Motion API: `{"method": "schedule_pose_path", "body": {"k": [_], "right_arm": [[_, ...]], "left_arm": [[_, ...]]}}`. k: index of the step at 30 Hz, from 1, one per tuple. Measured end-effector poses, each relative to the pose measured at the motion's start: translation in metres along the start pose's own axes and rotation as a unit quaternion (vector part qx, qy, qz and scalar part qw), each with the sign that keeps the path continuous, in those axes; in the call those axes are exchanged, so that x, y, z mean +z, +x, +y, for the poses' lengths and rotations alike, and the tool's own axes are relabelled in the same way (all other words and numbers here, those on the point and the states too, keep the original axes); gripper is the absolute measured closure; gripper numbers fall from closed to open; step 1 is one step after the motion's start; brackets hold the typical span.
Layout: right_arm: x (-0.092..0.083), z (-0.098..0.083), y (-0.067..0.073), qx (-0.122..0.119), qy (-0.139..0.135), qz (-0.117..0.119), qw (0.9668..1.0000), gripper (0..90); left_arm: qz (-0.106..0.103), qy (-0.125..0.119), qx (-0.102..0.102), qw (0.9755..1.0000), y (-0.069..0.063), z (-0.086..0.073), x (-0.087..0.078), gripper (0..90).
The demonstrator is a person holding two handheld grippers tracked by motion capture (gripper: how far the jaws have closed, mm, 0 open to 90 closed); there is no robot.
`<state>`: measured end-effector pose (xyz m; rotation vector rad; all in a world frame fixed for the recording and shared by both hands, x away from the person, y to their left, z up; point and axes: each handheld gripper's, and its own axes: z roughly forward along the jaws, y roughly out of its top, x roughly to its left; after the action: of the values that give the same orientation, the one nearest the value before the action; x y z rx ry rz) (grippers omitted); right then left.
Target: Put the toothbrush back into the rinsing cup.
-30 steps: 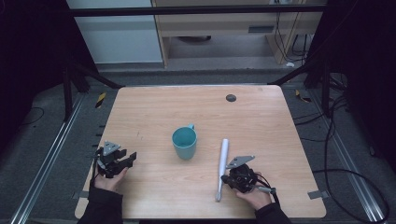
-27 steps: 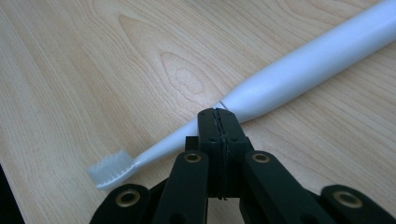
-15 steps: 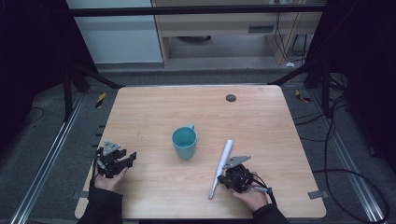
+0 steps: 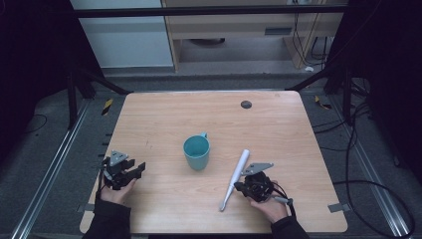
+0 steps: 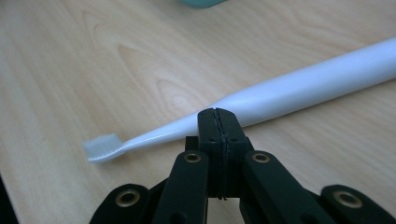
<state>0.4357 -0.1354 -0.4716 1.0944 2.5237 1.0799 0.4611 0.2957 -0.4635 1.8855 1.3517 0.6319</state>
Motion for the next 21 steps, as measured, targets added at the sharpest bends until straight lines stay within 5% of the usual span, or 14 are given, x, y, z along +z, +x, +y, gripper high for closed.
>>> {"method": "schedule_pose_path", "body": {"k": [8, 21], "right_arm": [[-0.010, 0.011, -0.026, 0.030, -0.038, -0.050, 0.9976, 90.0], [-0.005, 0.033, -0.054, 0.054, -0.043, -0.105, 0.9921, 90.0]], "left_arm": [[0.001, 0.001, 0.000, 1.0000, -0.001, 0.000, 0.001, 52.5], [0.004, 0.004, 0.003, 1.0000, 0.000, 0.000, 0.000, 52.6]]}}
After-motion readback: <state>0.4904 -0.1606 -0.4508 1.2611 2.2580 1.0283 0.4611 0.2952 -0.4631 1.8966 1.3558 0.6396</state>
